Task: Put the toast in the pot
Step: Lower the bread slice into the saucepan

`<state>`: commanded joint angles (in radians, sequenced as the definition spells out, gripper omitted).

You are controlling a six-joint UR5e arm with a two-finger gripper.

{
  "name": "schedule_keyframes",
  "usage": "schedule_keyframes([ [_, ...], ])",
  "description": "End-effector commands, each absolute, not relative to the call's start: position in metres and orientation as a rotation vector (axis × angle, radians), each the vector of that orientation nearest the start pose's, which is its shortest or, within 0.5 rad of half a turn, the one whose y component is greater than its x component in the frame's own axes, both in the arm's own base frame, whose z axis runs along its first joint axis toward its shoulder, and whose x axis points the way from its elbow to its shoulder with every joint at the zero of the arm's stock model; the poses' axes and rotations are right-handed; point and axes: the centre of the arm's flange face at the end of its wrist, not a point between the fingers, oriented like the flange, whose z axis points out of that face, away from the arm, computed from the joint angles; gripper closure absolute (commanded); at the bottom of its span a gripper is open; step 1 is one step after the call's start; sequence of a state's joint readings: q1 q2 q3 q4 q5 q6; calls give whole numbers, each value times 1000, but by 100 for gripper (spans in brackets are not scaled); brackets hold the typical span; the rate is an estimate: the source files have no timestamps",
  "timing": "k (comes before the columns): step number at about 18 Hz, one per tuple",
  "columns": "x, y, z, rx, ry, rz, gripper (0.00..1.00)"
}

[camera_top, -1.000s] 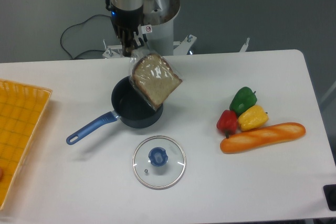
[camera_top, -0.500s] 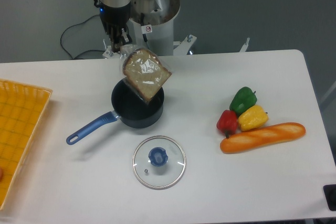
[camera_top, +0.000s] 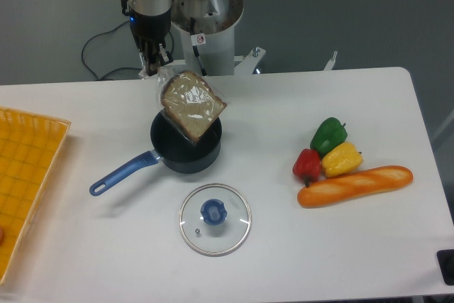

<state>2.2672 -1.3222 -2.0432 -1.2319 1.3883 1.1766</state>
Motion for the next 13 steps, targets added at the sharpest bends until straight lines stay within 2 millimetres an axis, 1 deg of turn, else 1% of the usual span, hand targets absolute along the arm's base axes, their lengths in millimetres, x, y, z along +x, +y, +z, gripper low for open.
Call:
schedule_keyframes([
  [4, -126, 405, 396, -2837, 694, -17, 100],
  [7, -126, 410, 393, -2837, 672, -13, 100],
  [11, -118, 417, 389, -2832, 689, -18, 100],
  [13, -119, 419, 388, -2831, 663, -10, 100],
])
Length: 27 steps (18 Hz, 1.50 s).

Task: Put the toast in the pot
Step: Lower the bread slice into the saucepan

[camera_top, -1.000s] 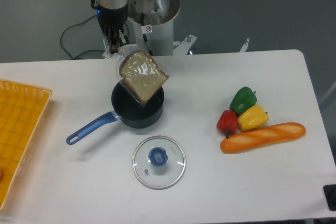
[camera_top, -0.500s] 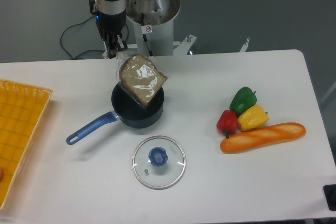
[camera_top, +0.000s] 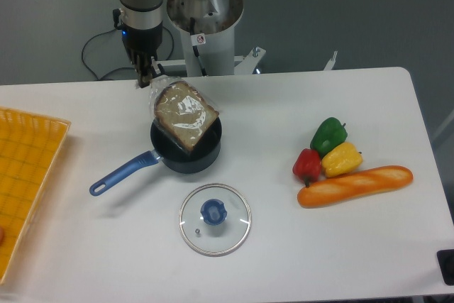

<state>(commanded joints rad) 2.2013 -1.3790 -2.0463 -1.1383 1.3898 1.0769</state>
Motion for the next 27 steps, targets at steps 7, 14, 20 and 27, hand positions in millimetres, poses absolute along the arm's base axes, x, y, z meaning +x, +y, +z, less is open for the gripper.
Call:
schedule_keyframes([
  [7, -114, 430, 378, -2833, 654, -18, 100],
  [14, -111, 436, 370, -2840, 652, -24, 100],
  [20, -113, 437, 357, -2868, 663, -34, 100],
  [27, -117, 439, 345, -2887, 665, -30, 100],
])
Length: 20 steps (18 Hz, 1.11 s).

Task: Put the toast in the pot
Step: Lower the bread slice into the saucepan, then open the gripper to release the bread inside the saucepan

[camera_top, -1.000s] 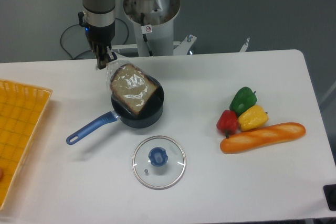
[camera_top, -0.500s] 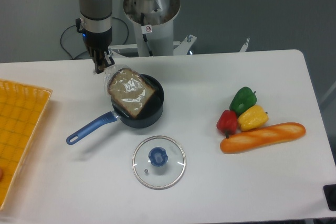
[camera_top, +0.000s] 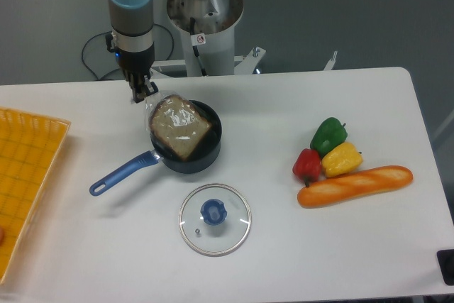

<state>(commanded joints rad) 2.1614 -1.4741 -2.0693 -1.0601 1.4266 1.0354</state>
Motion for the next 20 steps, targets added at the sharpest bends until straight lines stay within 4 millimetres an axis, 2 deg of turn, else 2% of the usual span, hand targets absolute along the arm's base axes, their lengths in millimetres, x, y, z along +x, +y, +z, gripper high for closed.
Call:
schedule_keyframes([
  [11, -125, 441, 328, -2939, 680, -12, 100],
  [19, -131, 438, 323, -2958, 730, 18, 100],
  [20, -131, 438, 322, -2957, 744, 18, 95],
])
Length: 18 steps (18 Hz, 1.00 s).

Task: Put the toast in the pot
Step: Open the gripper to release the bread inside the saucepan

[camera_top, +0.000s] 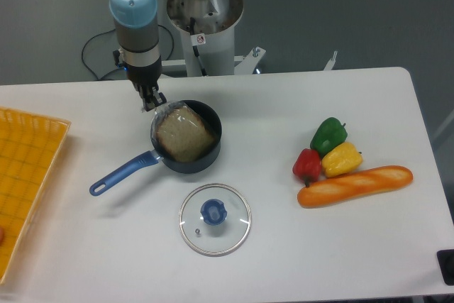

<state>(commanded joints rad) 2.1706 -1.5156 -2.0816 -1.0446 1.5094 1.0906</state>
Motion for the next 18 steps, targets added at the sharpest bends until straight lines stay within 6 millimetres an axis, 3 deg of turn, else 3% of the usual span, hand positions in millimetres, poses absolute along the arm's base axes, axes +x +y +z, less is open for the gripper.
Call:
schedule_keyframes([
  [9, -135, 438, 326, -2968, 770, 60, 52],
  [13, -137, 439, 332, -2959, 779, 76, 44],
  [18, -135, 435, 360, -2924, 783, 137, 38],
])
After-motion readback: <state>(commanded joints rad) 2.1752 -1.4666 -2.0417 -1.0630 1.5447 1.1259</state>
